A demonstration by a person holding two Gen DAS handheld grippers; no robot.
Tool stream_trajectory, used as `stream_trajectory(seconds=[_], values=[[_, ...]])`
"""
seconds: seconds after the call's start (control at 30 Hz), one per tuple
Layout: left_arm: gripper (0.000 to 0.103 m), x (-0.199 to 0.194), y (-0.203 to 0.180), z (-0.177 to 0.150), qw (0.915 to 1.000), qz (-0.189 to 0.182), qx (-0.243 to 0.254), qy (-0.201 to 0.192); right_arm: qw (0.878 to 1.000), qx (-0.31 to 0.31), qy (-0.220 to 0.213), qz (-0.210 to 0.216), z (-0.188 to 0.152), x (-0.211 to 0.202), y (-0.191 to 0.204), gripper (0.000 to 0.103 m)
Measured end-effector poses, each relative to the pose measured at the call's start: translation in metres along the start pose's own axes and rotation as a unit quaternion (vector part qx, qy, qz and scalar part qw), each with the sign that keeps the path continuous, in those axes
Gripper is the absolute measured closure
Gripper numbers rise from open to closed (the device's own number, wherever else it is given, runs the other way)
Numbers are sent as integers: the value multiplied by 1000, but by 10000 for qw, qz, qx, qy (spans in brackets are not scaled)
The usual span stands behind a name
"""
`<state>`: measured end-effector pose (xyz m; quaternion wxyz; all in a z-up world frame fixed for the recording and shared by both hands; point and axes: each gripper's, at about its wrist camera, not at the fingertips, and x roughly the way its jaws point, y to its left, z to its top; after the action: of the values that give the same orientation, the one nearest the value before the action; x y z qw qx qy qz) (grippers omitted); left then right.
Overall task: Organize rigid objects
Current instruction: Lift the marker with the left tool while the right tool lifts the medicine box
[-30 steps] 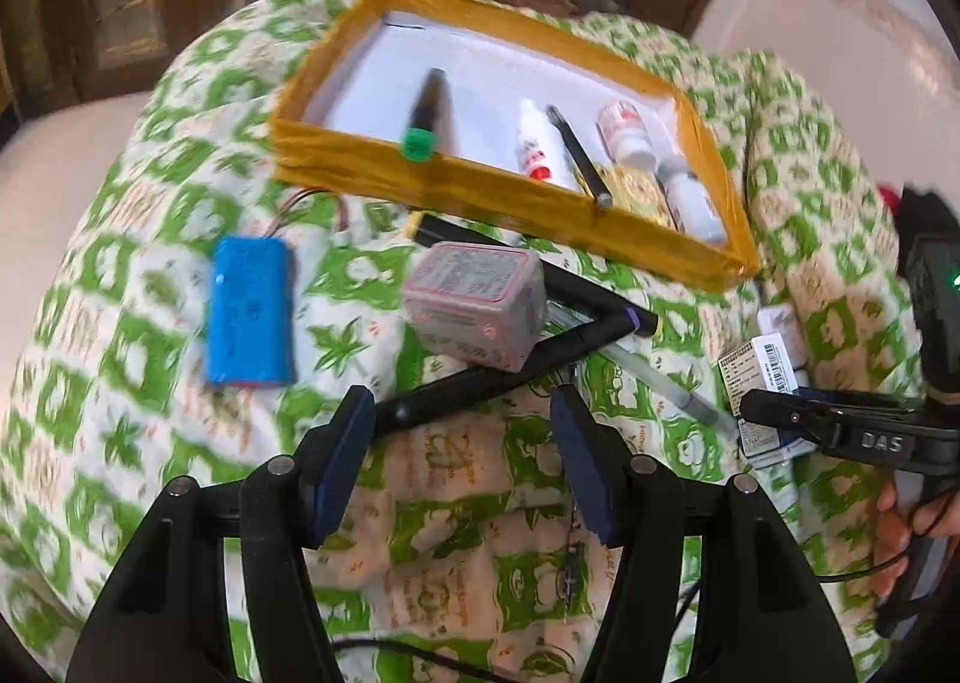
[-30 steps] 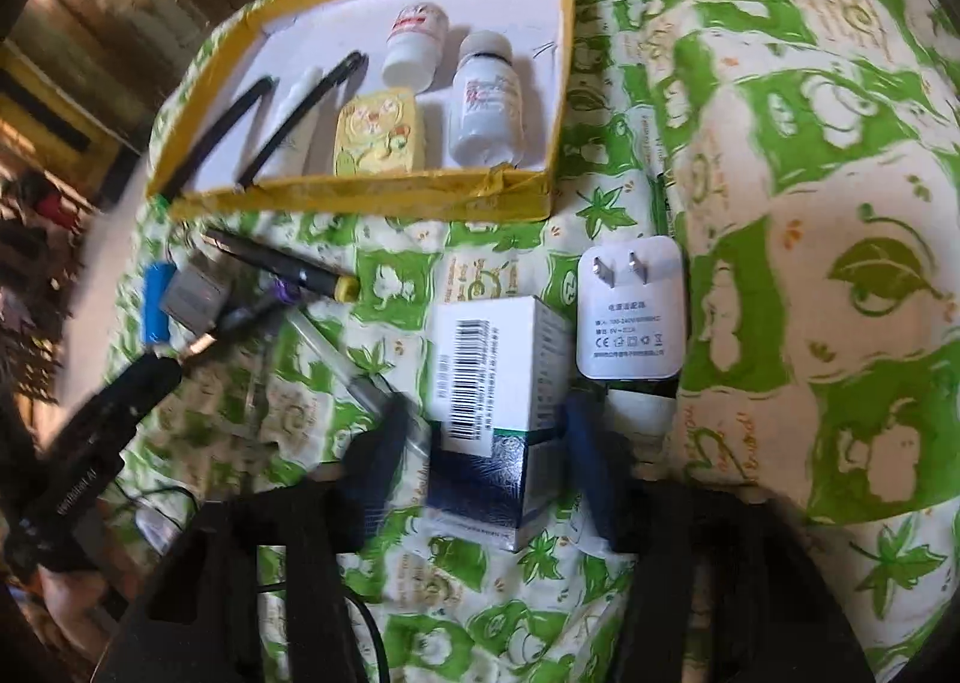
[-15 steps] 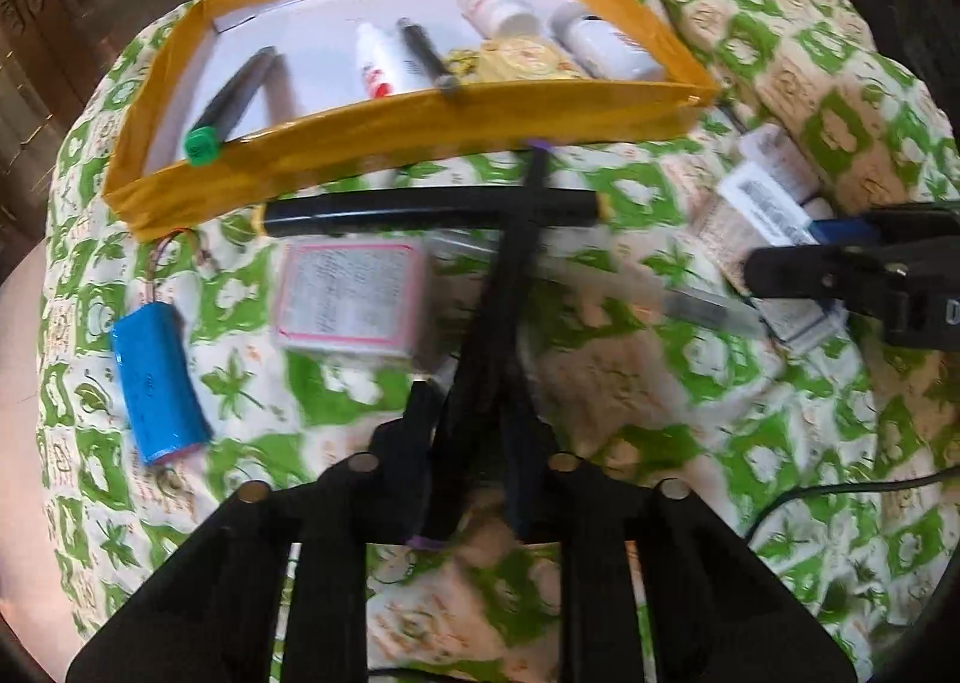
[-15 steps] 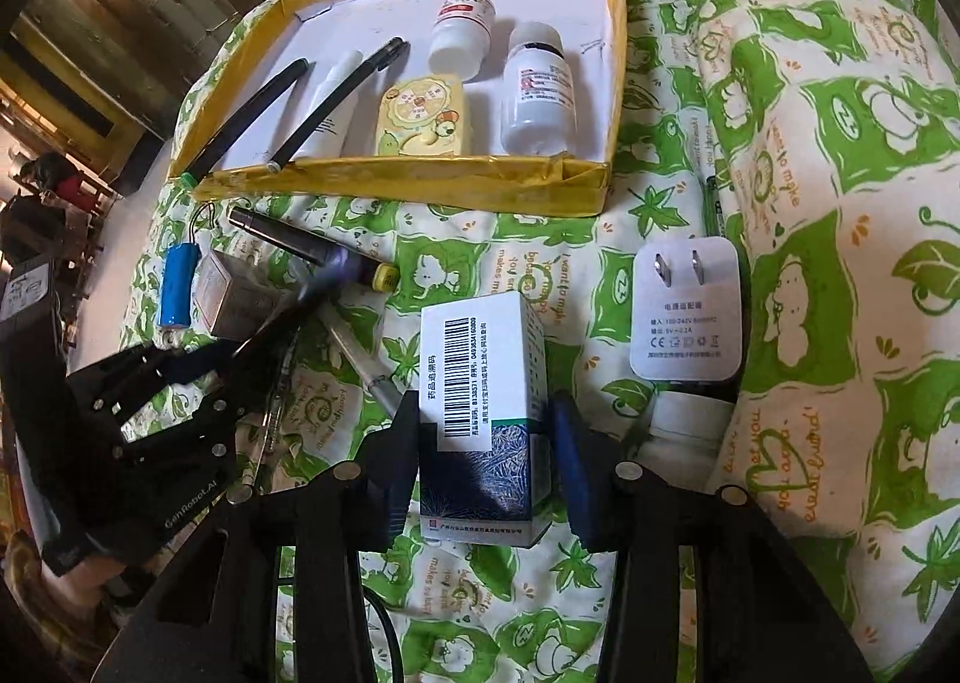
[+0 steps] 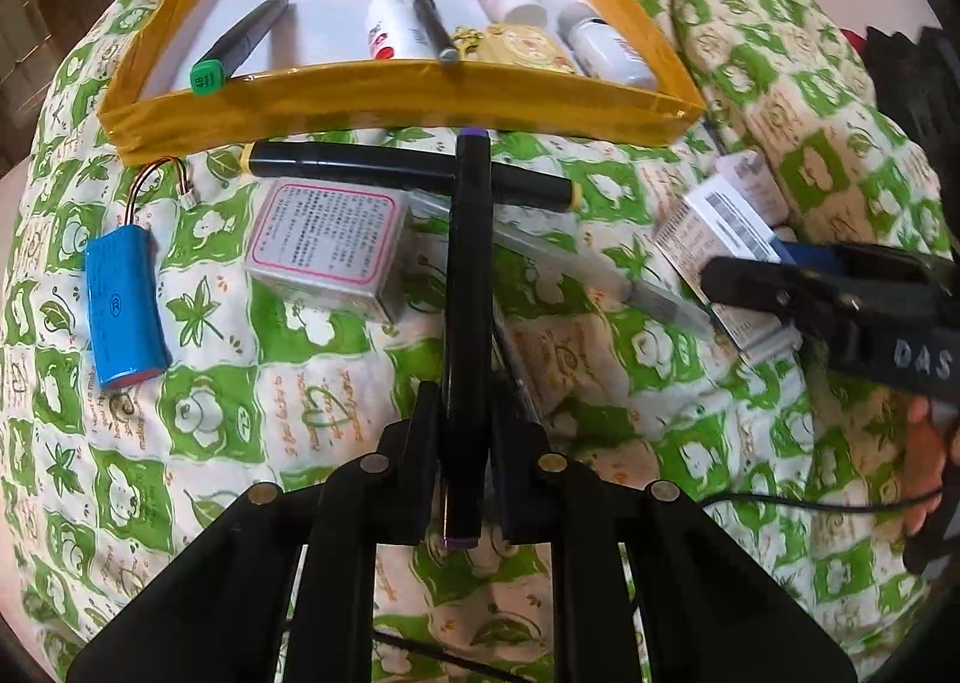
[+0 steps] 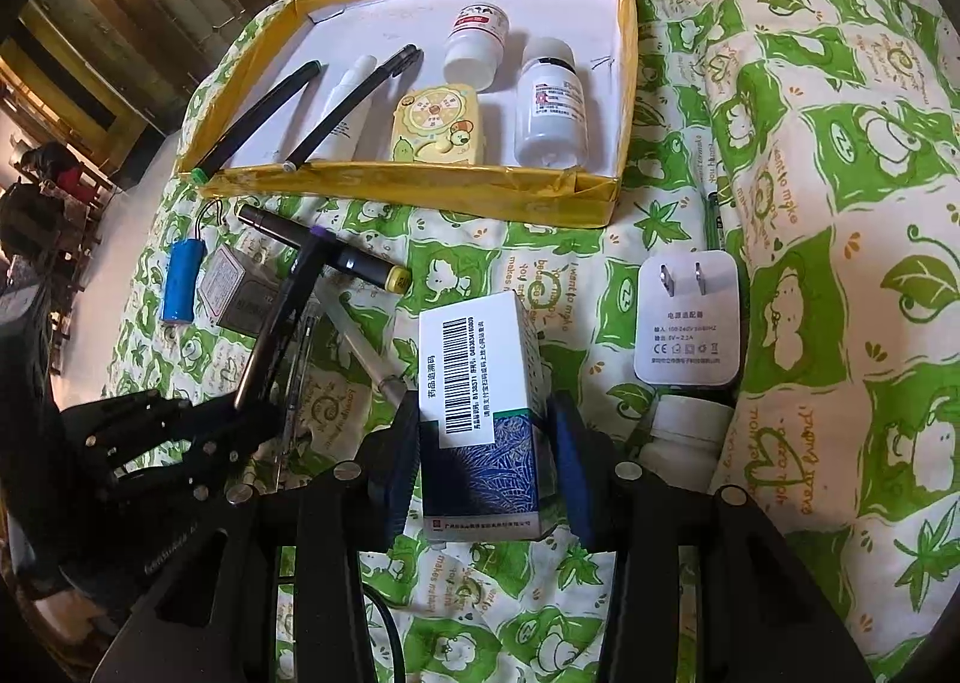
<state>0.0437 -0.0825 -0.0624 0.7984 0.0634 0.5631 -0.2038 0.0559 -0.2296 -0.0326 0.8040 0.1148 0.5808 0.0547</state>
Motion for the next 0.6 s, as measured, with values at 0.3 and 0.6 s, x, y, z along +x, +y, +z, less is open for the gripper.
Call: stream_trajectory(seconds=[0.3,0.6], values=[[90,16,-4,27,9999,88,-39,60,10000,-46,-5,-30,1,3,3,66],[91,2,11,25,9991,-285,-210,-249,10000,-26,-44,53,1,2,2,66]])
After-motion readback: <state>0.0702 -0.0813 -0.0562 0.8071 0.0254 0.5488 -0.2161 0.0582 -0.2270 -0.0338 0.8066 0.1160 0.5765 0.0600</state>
